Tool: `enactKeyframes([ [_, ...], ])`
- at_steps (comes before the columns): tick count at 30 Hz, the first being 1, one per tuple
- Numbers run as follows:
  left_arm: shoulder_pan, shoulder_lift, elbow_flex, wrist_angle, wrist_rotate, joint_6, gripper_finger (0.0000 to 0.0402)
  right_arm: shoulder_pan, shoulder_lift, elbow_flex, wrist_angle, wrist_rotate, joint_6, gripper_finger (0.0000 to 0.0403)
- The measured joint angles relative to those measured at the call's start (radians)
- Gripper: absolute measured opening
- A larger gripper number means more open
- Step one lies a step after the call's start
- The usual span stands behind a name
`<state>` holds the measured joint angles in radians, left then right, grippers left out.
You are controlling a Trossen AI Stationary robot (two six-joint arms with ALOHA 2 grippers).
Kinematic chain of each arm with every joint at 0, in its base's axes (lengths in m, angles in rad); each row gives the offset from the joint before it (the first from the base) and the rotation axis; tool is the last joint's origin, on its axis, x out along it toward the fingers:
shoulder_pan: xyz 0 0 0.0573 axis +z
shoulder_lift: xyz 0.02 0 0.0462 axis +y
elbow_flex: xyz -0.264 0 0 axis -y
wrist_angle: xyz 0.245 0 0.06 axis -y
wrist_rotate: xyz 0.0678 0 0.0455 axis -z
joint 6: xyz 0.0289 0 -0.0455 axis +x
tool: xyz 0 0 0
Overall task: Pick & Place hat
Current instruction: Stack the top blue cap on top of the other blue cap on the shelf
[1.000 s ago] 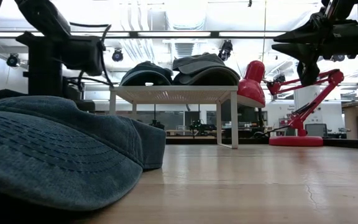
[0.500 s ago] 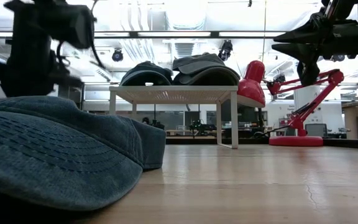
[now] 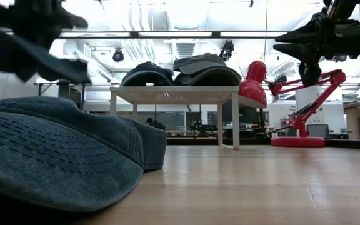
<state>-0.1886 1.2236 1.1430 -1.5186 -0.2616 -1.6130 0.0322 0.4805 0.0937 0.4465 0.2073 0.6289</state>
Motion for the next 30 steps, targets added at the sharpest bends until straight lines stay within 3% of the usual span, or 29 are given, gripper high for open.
enactKeyframes([
  [6,-0.032,-0.002,0.165,-0.053,-0.218,-0.028,0.0010,0.000,0.000,0.000,0.000,0.000,0.000,0.0068],
  [20,-0.029,0.039,0.412,-0.007,-0.639,0.117,0.0010,0.000,0.000,0.000,-0.001,0.000,-0.001,0.0068],
  [30,0.049,0.112,0.490,0.122,-0.709,0.299,0.0010,0.000,0.000,0.000,-0.001,0.000,-0.001,0.0068],
])
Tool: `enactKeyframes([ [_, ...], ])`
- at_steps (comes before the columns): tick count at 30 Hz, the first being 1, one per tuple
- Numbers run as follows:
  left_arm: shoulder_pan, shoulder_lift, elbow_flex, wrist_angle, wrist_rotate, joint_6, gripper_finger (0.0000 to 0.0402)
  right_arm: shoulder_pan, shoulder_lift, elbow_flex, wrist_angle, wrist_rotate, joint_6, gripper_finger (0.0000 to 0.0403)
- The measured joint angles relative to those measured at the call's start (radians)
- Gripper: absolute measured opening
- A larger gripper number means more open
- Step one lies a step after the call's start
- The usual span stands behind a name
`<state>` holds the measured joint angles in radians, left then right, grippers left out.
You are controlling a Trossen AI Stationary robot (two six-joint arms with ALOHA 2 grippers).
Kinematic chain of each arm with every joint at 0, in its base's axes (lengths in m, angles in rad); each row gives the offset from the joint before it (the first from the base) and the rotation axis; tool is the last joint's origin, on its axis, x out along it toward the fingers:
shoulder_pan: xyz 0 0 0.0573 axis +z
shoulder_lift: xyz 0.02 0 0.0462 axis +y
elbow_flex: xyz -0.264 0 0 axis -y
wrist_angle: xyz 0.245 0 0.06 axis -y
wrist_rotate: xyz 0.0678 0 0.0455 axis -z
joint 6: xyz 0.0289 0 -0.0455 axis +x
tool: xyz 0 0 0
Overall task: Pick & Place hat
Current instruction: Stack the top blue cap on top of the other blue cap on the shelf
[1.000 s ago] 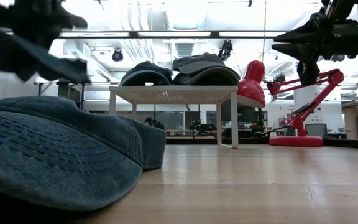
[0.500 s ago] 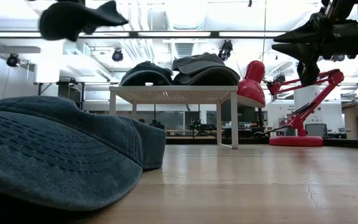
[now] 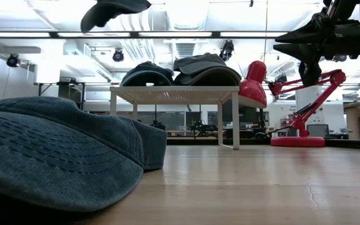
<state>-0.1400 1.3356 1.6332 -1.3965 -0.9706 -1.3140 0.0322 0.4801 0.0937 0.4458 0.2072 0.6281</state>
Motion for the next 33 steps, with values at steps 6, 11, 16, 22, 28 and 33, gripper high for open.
enactKeyframes([
  [6,0.071,0.037,0.021,0.071,-0.002,0.077,0.0010,0.000,0.000,0.000,0.000,0.000,0.000,0.0068],
  [11,0.141,0.047,0.030,0.108,-0.001,0.137,0.0010,0.000,0.000,0.000,0.000,0.000,0.000,0.0068],
  [16,0.203,0.057,0.030,0.122,0.012,0.158,0.0010,0.000,0.000,0.000,0.000,0.000,0.000,0.0068],
  [22,0.265,0.087,0.030,0.277,0.039,0.288,0.0010,0.000,0.000,0.000,0.000,0.000,-0.003,0.0068],
  [28,0.376,0.138,0.030,0.406,0.082,0.398,0.0010,0.000,0.000,0.000,0.000,0.000,-0.003,0.0068],
  [33,0.468,0.178,0.030,0.432,0.171,0.397,0.0010,0.000,0.000,0.000,0.000,0.000,-0.002,0.0068],
])
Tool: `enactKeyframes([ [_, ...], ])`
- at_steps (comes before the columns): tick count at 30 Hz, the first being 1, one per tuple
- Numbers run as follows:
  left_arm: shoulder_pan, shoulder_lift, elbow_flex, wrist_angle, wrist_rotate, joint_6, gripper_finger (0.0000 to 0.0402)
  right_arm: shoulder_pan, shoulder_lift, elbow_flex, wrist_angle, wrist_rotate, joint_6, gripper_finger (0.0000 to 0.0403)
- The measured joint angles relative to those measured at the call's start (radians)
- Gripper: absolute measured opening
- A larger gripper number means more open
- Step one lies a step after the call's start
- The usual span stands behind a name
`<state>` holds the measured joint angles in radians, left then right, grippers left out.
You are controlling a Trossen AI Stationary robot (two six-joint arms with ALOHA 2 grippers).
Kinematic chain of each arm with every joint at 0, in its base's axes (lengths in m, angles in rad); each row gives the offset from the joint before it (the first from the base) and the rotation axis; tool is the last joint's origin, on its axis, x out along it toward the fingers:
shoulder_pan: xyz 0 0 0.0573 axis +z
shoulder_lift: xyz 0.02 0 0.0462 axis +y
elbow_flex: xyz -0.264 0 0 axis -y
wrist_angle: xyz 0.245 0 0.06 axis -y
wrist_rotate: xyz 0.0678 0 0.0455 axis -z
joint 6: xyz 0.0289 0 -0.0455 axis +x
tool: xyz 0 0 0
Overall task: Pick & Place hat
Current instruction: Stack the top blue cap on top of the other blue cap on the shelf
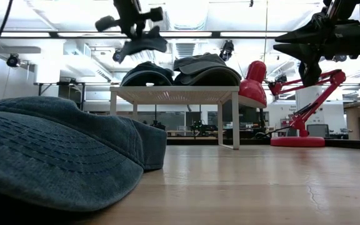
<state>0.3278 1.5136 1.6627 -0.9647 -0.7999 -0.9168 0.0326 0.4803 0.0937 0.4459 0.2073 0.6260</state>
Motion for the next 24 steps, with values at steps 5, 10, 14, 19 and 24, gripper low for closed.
enactKeyframes([
  [5,0.041,0.051,0.000,0.060,0.061,0.028,0.0010,0.000,0.000,0.000,0.000,0.000,0.001,0.0068],
  [10,0.077,0.100,0.000,0.039,0.116,0.040,0.0010,0.000,0.000,0.000,0.000,0.000,0.003,0.0068],
  [14,0.083,0.134,0.000,0.034,0.143,0.053,0.0010,0.000,0.000,0.000,0.000,0.000,0.003,0.0068],
  [19,0.083,0.159,0.000,0.018,0.154,0.047,0.0010,0.000,0.000,0.000,0.000,0.000,0.004,0.0068],
  [24,0.084,0.172,0.000,0.017,0.178,0.040,0.0018,0.000,0.000,0.000,0.001,0.000,0.004,0.0068],
])
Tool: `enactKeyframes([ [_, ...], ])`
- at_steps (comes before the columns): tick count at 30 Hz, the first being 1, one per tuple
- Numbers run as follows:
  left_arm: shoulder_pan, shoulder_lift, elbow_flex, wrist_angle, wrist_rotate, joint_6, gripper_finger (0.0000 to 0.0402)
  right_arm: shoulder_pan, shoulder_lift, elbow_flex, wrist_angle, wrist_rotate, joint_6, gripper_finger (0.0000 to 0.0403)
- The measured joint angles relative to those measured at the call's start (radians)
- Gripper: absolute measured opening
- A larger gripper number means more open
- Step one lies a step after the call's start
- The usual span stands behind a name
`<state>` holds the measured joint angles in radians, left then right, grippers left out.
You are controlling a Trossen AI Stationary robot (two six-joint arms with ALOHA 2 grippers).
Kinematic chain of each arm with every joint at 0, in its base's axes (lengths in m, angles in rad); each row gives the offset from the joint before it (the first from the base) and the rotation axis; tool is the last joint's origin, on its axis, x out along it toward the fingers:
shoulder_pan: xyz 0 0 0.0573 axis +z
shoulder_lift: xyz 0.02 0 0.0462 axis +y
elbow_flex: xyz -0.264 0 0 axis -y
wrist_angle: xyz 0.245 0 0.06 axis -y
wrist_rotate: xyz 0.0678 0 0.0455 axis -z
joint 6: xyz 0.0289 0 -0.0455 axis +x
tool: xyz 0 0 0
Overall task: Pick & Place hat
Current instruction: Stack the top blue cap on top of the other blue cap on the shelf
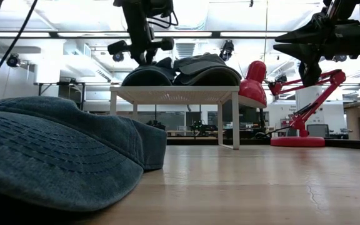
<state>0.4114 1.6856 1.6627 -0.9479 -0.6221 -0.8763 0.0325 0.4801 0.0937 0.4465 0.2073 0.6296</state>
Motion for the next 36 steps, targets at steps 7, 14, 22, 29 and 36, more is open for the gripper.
enactKeyframes([
  [7,0.000,-0.004,0.000,-0.003,0.048,-0.010,0.0032,0.000,0.000,0.000,0.000,0.000,0.005,0.0068],
  [14,0.000,-0.005,0.000,-0.004,0.086,-0.011,0.0040,0.000,0.000,0.000,0.000,0.000,0.007,0.0068],
  [22,0.000,-0.008,0.000,-0.003,0.122,-0.011,0.0065,0.000,0.000,0.000,0.000,0.000,0.007,0.0068],
  [29,-0.002,-0.013,0.039,-0.006,0.152,0.007,0.0104,0.000,0.000,0.000,0.000,0.000,0.007,0.0068],
  [36,-0.002,-0.016,0.083,-0.006,0.157,0.039,0.0155,0.000,0.000,0.000,0.000,0.000,0.006,0.0068],
])
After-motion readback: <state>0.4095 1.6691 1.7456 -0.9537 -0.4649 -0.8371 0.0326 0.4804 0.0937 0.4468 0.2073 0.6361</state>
